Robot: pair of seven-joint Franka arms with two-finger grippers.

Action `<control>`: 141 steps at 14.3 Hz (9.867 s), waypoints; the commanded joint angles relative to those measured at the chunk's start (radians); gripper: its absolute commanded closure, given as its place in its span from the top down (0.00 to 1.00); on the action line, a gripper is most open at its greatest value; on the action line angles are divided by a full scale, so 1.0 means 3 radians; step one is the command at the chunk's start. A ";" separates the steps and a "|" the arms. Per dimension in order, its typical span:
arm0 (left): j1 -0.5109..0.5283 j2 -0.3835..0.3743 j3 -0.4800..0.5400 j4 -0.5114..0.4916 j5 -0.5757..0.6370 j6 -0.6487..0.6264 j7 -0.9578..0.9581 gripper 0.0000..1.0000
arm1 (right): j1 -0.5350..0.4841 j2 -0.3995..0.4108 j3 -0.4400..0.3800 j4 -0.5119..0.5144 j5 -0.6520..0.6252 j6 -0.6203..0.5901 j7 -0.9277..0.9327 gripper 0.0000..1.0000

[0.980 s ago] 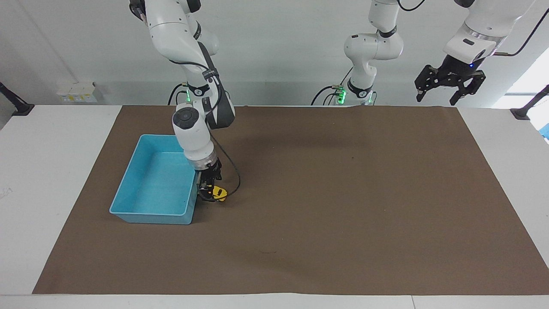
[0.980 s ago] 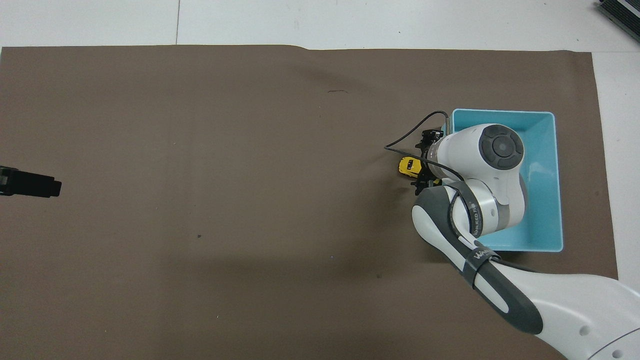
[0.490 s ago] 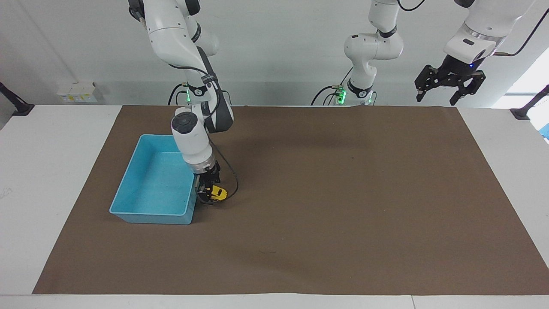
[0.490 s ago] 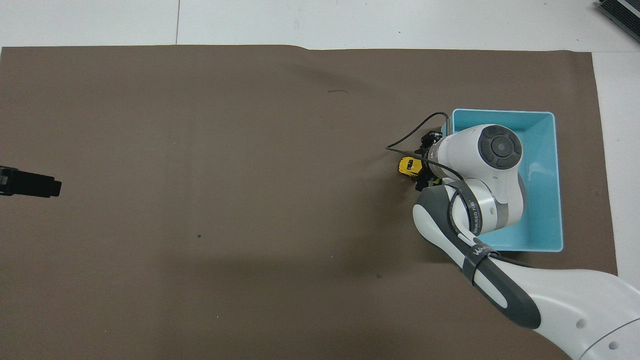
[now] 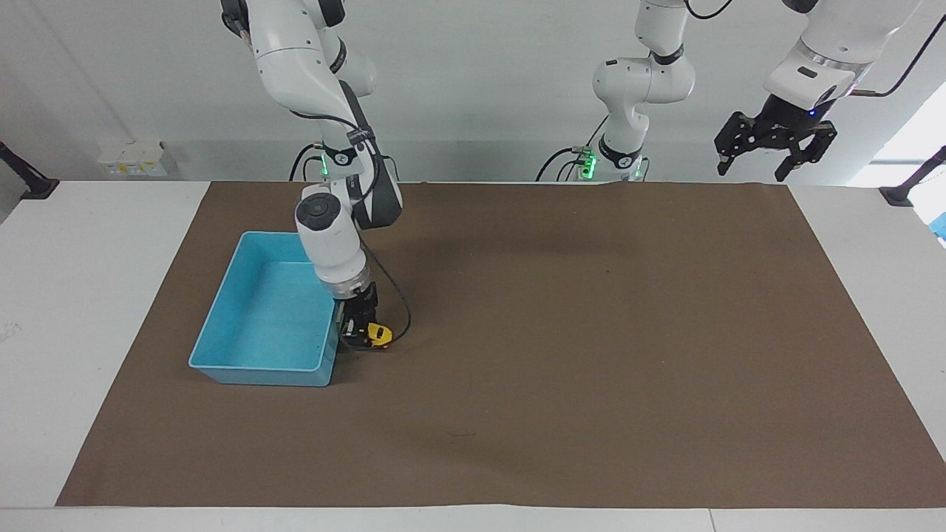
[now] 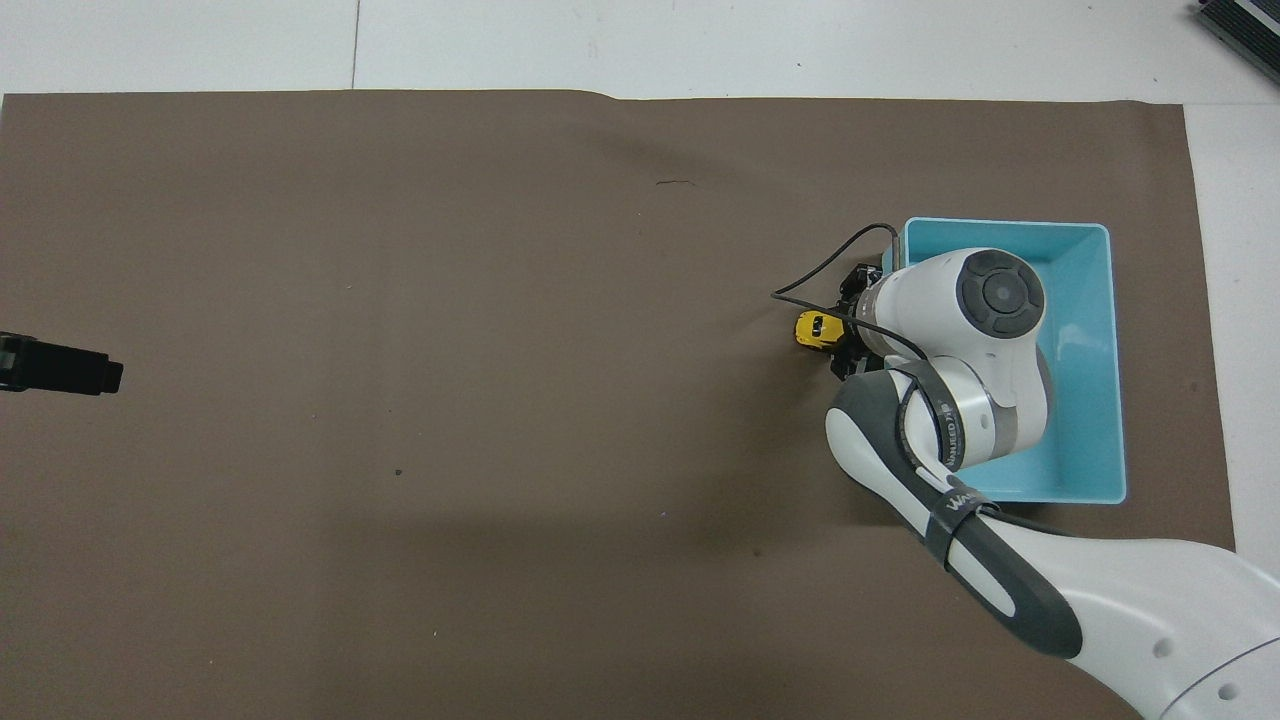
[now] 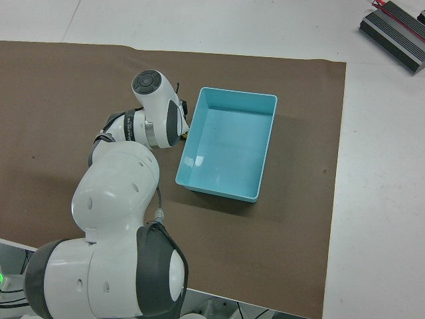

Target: Wind up and store yellow beetle car

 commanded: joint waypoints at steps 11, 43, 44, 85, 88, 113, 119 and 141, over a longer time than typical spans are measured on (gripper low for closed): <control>0.0021 -0.0040 -0.0009 0.0010 0.0005 -0.0060 0.0007 1.00 | 0.0009 -0.0134 0.0052 0.0238 -0.0055 -0.0508 -0.0021 0.00; -0.0015 -0.0040 -0.0025 -0.0036 0.0030 -0.0029 -0.0300 1.00 | -0.0149 -0.0886 0.0323 0.0882 0.0185 -0.1796 -0.3230 0.00; 0.0011 -0.0040 -0.0025 -0.0031 0.0025 -0.0039 -0.0295 1.00 | -0.0190 -0.0886 0.0323 0.0892 0.0180 -0.1852 -0.3424 0.00; 0.0021 -0.0035 -0.0014 -0.0021 0.0015 -0.0060 -0.0321 1.00 | -0.1014 -0.0666 0.0236 0.0269 0.0159 -0.1327 -0.6458 0.00; 0.0021 -0.0035 -0.0014 -0.0021 0.0020 -0.0060 -0.0321 1.00 | -0.1014 -0.0615 0.0236 0.0151 0.0144 -0.1127 -0.6458 0.00; 0.0021 -0.0035 -0.0014 -0.0021 0.0015 -0.0060 -0.0321 1.00 | -0.1024 -0.0430 0.0231 -0.0121 0.0078 -0.0871 -0.6535 1.00; 0.0021 -0.0035 -0.0014 -0.0021 0.0020 -0.0060 -0.0321 1.00 | -0.1004 -0.0573 0.0231 0.0135 0.0052 -0.1157 -0.6525 1.00; 0.0026 -0.0035 -0.0014 -0.0021 0.0015 -0.0060 -0.0321 1.00 | -0.0630 -0.1034 0.0293 0.1295 0.0037 -0.2895 -0.5937 1.00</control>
